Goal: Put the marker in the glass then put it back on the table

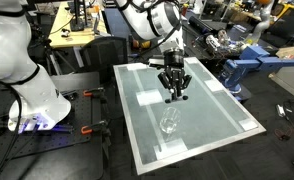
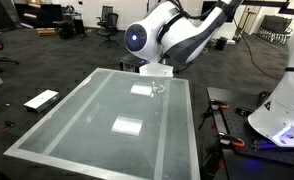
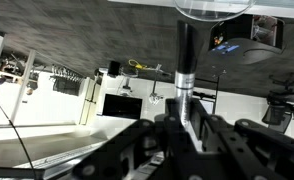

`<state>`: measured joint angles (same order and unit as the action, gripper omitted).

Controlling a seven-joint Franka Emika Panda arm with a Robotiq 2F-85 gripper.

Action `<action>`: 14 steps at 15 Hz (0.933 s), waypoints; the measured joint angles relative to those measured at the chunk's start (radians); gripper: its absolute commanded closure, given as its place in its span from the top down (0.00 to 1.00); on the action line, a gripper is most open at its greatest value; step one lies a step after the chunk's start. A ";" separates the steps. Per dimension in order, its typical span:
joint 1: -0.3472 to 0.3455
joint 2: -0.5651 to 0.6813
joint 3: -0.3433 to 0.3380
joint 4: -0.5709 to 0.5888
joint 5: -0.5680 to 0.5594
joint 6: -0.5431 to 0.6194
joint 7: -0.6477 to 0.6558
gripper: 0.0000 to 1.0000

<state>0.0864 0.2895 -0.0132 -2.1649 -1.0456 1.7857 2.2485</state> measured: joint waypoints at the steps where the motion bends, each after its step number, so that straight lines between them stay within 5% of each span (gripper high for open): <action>1: -0.001 0.009 -0.002 0.004 0.000 0.000 0.011 0.05; 14: -0.015 0.123 -0.036 0.074 -0.012 -0.018 0.123 0.05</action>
<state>0.0711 0.4122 -0.0496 -2.0912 -1.0571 1.7680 2.3716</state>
